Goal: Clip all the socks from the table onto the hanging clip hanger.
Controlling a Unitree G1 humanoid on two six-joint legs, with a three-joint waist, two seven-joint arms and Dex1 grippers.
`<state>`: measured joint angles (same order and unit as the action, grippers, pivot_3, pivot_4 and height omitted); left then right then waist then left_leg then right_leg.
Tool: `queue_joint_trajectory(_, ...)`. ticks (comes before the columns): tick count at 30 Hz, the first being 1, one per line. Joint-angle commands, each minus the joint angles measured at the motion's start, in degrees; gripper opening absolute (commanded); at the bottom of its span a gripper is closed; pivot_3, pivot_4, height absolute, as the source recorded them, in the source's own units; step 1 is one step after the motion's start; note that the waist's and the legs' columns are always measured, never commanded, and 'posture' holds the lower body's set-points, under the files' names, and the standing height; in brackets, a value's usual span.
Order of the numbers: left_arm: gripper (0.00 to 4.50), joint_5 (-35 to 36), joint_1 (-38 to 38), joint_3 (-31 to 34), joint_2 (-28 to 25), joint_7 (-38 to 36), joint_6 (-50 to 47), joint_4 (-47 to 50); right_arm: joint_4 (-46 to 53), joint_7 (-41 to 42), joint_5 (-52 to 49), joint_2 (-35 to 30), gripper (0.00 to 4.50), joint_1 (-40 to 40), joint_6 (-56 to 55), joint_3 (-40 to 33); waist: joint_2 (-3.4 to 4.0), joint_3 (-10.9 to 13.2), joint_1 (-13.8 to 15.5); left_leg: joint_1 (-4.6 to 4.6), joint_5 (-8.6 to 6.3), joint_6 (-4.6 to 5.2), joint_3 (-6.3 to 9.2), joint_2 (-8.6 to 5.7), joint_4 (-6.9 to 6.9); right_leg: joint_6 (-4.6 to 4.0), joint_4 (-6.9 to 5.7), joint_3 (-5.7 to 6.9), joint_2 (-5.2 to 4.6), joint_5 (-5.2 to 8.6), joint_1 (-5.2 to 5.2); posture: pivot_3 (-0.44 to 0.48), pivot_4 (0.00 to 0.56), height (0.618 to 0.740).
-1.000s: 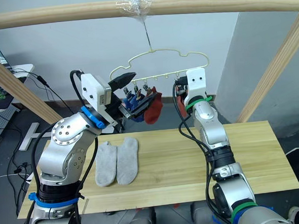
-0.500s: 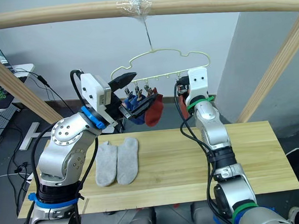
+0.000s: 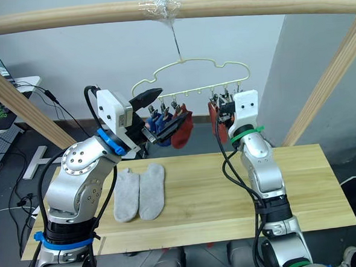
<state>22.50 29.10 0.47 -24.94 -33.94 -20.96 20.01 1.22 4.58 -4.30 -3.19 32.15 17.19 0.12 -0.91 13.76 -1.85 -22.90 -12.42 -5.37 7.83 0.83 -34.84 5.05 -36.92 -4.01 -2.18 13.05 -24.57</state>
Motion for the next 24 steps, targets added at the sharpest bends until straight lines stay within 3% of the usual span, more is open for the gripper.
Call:
queue_joint_trajectory(1,4.5,0.3,0.18,0.56,0.12,0.3,0.55,2.41,2.29,-1.17,0.73,0.52,1.67,0.24,1.35,0.34,0.0,0.0,0.0,0.0,0.0,0.0,0.0,0.0,0.0,0.0,0.0,0.0,0.0,0.0,0.0,0.101,0.234,0.74)
queue_joint_trajectory(24,4.5,0.28,0.13,0.66,-0.23,0.89,0.34,3.0,-17.96,-5.0,2.94,1.35,1.67,13.08,-5.34,-1.14,0.0,0.02,0.01,-0.01,0.0,0.0,0.0,-0.01,0.01,-0.01,0.0,0.01,0.0,0.0,-0.01,0.12,0.233,0.74)
